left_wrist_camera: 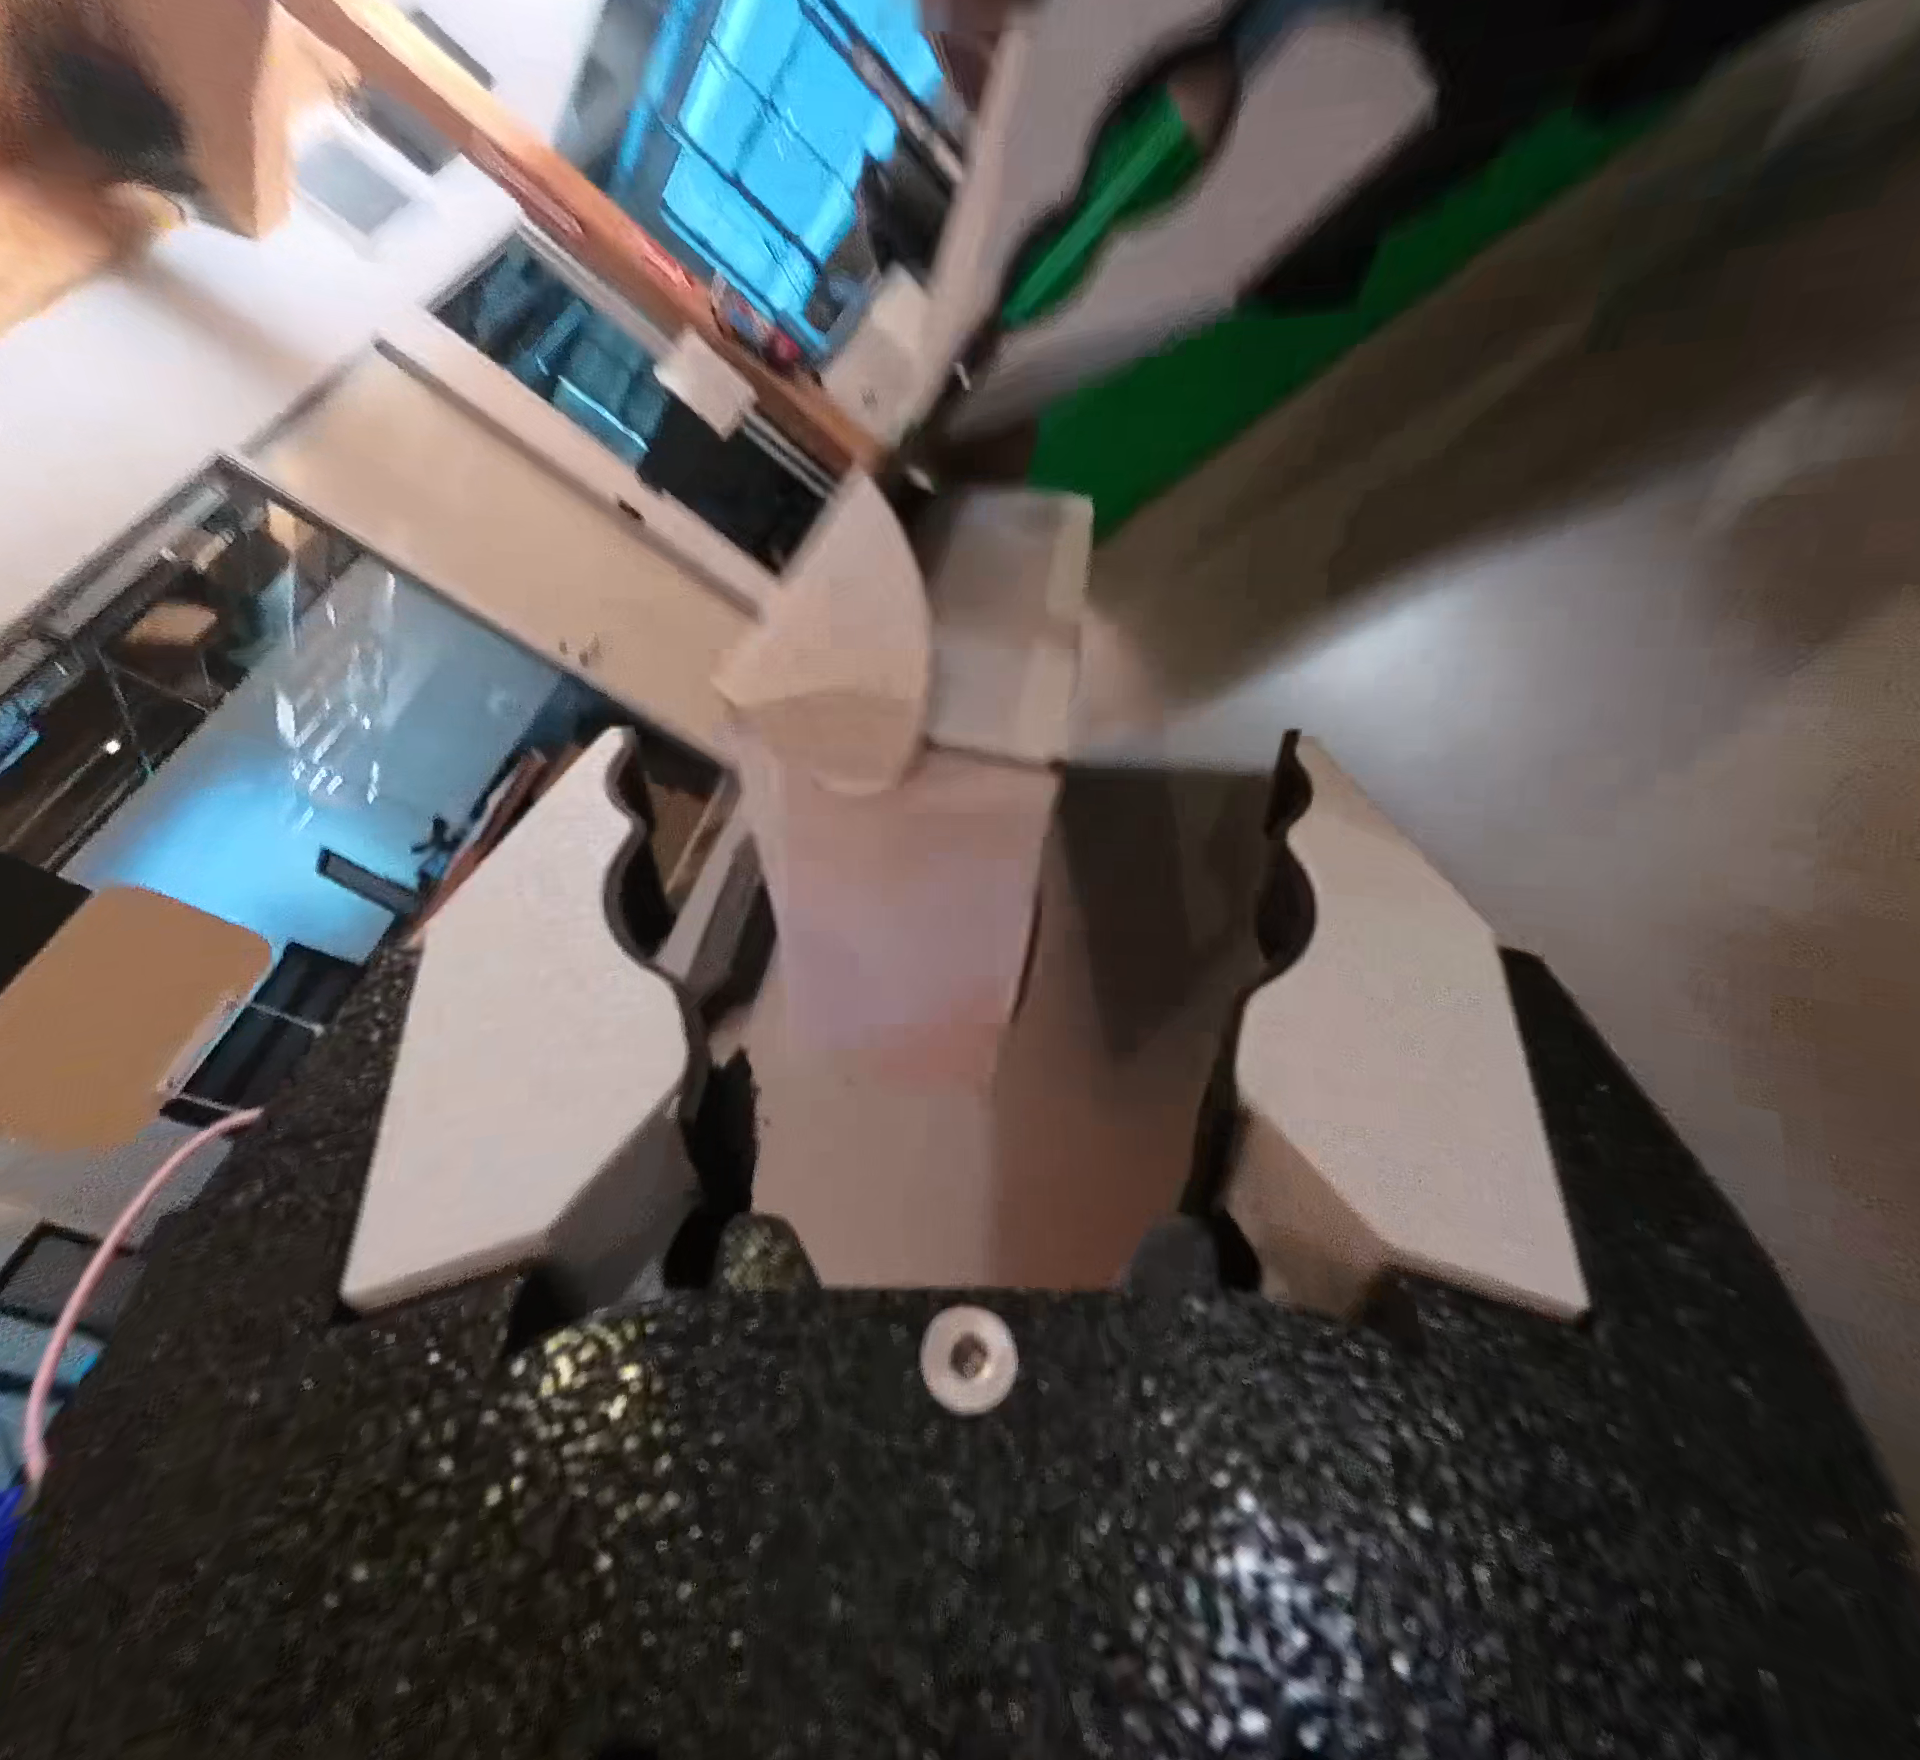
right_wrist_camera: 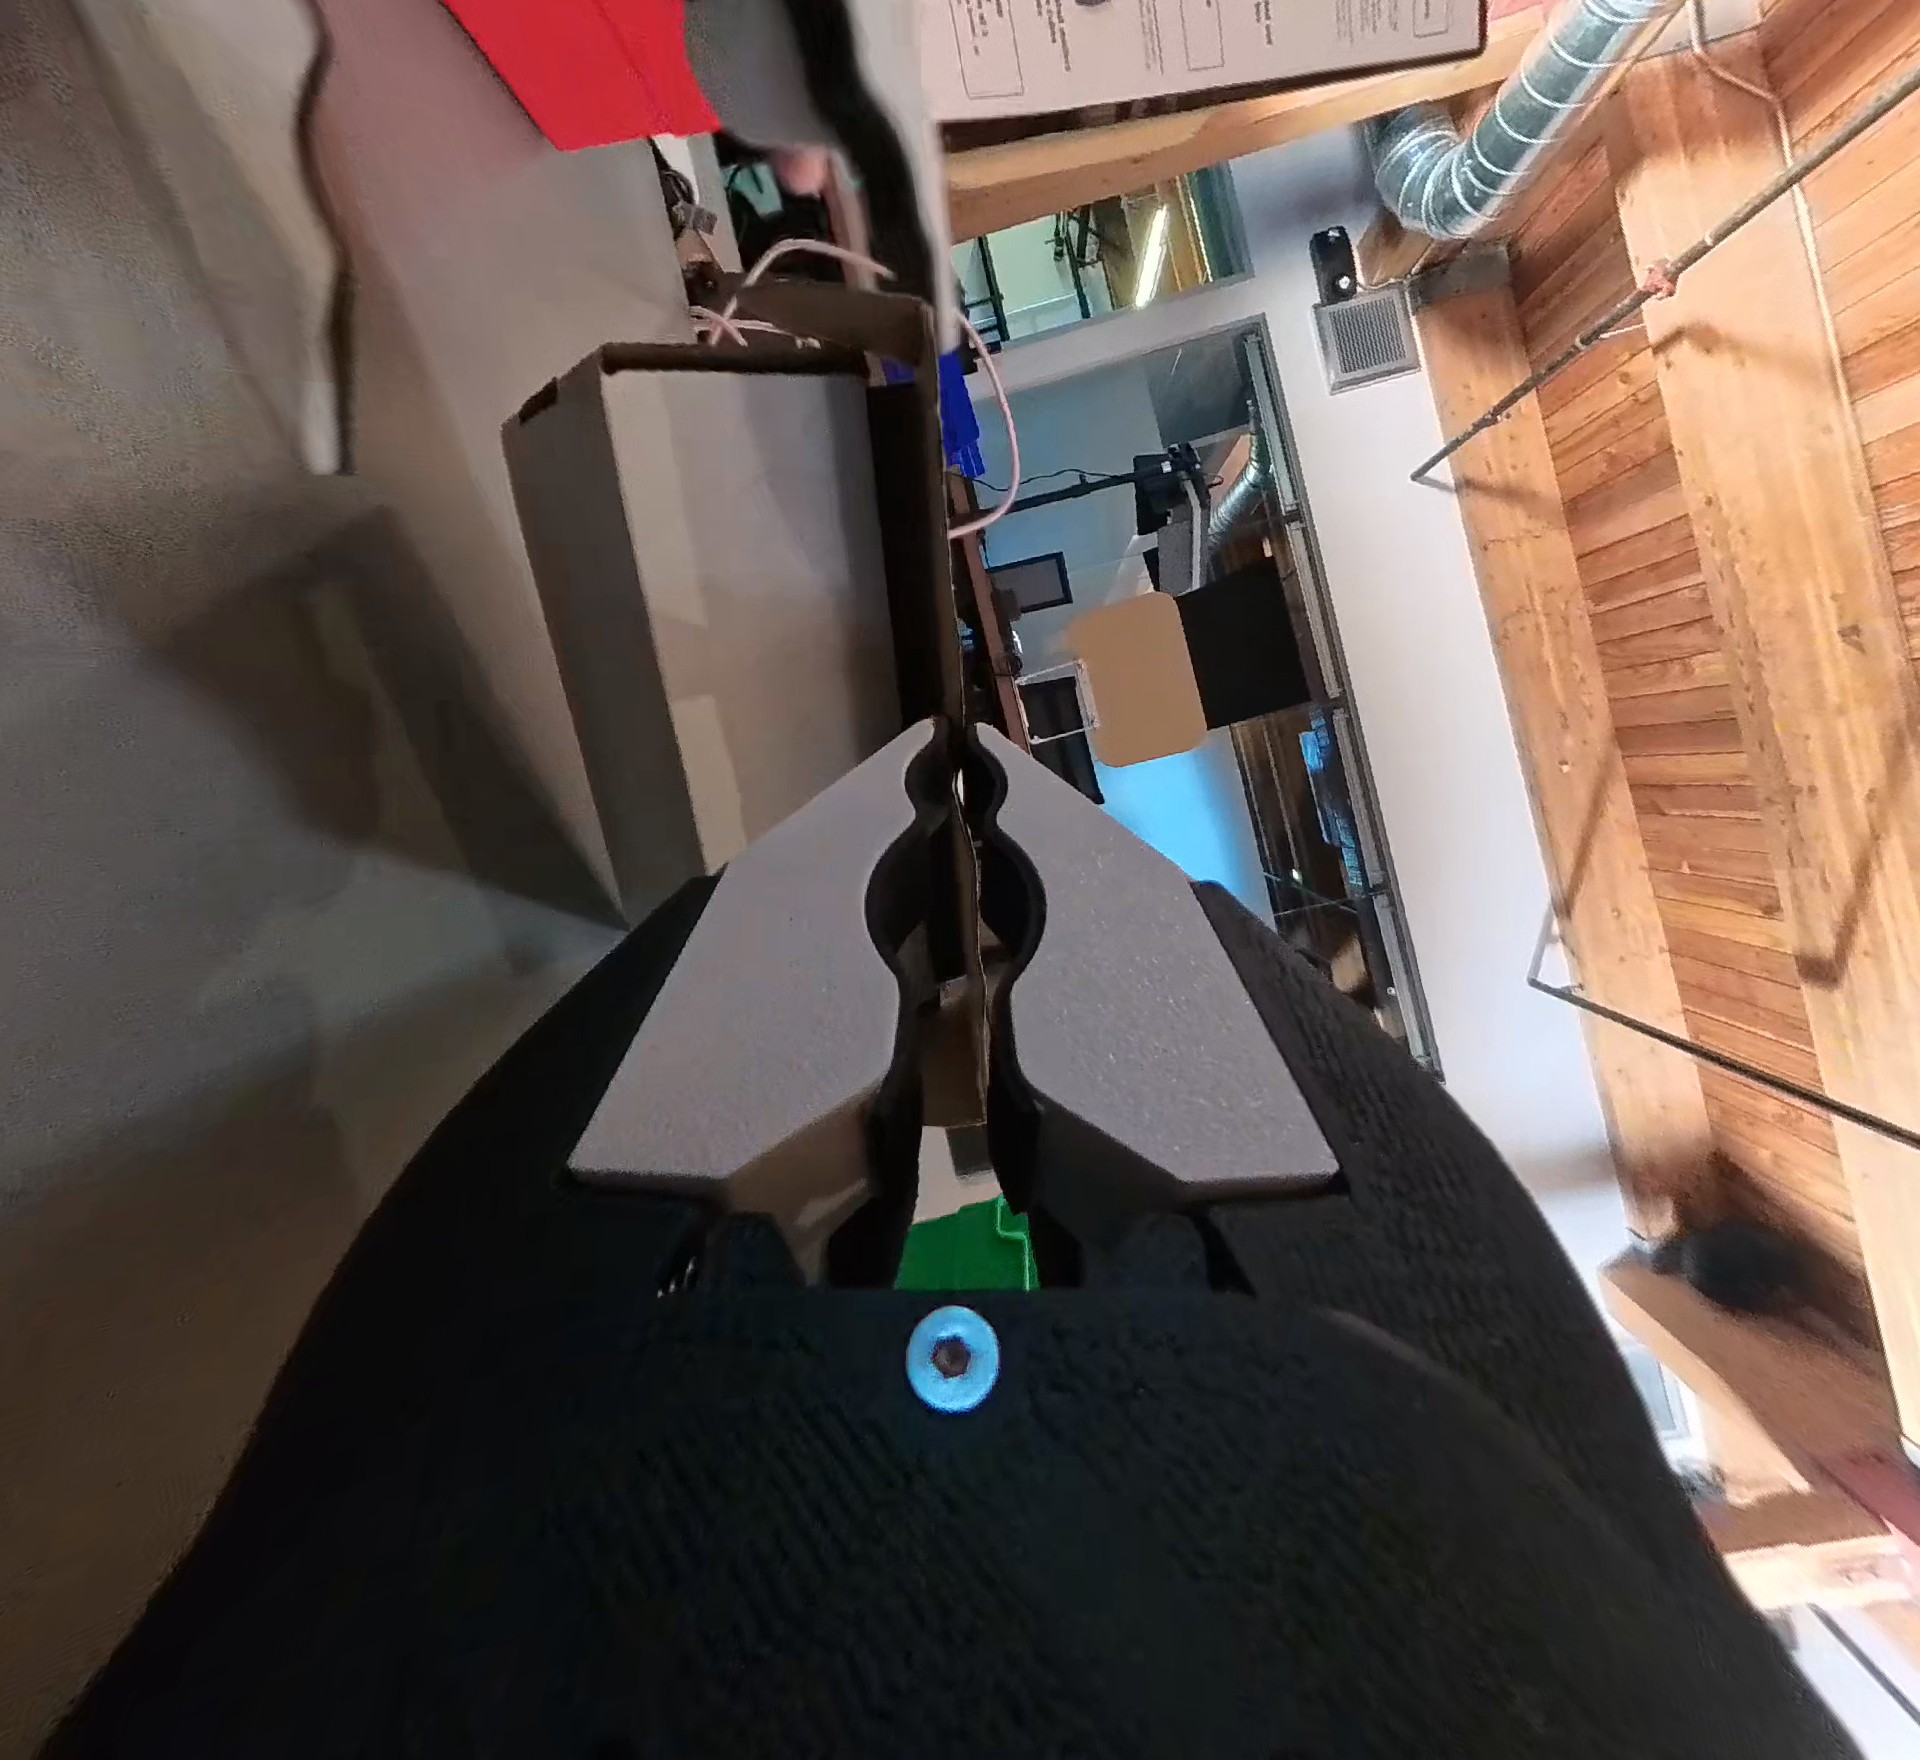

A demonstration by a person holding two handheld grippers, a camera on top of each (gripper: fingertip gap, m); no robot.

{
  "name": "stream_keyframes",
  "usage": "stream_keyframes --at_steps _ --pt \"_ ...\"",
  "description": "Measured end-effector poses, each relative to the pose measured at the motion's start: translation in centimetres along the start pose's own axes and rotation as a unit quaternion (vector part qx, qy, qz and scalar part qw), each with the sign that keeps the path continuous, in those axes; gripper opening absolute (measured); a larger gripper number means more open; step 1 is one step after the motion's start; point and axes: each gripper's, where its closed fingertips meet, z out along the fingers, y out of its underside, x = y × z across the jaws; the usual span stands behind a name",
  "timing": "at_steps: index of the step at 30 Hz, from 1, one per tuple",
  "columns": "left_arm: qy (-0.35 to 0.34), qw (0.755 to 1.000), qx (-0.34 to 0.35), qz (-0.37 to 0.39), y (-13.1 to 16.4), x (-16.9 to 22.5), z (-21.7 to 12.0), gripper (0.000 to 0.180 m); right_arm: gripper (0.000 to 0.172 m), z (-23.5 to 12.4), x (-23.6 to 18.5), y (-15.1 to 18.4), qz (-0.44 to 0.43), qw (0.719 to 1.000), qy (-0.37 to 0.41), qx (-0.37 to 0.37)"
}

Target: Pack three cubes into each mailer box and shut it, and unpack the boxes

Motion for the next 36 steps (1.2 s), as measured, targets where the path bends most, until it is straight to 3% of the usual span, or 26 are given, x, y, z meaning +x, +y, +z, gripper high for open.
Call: stream_keyframes --at_steps 1,3,7,11,13,14,17,20,23,27,28,33,36 --pt "-0.016 1.000 0.024 -0.005 -1.1 -0.7 -0.3 0.106 0.000 0.0 -0.1 -0.1 -0.002 1.000 -0.002 0.000" --pt "-0.058 0.996 0.056 0.026 -2.8 -1.9 -1.2 0.071 0.000 0.1 -0.3 -0.2 -0.006 1.000 -0.004 0.002" --pt "-0.078 0.992 -0.012 0.103 -2.2 -2.0 -0.6 0.057 0.000 0.1 -0.5 -0.5 -0.010 1.000 -0.006 0.003" --pt "-0.124 0.967 -0.054 0.215 -2.0 -2.1 -0.2 0.039 0.000 0.2 -0.8 -0.9 -0.010 1.000 -0.011 0.008" --pt "-0.158 0.944 -0.057 0.284 -2.6 -2.3 -0.4 0.008 0.000 0.2 -0.8 -1.0 -0.012 1.000 -0.006 0.008" --pt "-0.163 0.938 -0.060 0.301 -2.7 -2.3 -0.4 0.005 0.000 0.2 -0.8 -1.0 -0.012 1.000 -0.006 0.009" --pt "-0.161 0.947 -0.070 0.269 -2.6 -2.5 -0.3 0.003 0.000 0.0 -0.3 -1.1 -0.018 1.000 0.012 0.019" --pt "-0.170 0.956 -0.090 0.223 -2.1 -3.4 -0.3 0.000 0.000 -1.8 0.9 -4.0 -0.028 0.992 0.057 0.108" --pt "-0.170 0.964 -0.088 0.185 -2.0 -3.8 -0.3 0.000 0.002 -2.6 -0.4 -6.2 -0.027 0.986 0.015 0.165" --pt "-0.166 0.965 -0.089 0.181 -2.0 -3.9 -0.3 0.000 0.040 -0.6 -3.3 -4.0 0.009 0.992 -0.076 0.104" --pt "-0.165 0.965 -0.090 0.181 -1.9 -3.9 -0.3 0.000 0.043 -0.4 -3.6 -3.6 0.009 0.992 -0.084 0.093" --pt "-0.169 0.973 -0.066 0.139 -2.7 -4.4 -0.6 0.000 0.044 0.1 -5.5 -2.4 0.029 0.988 -0.143 0.058" --pt "-0.182 0.976 -0.056 0.111 -3.0 -5.3 -1.1 0.000 0.029 -0.3 -6.7 -2.5 0.038 0.980 -0.188 0.061"
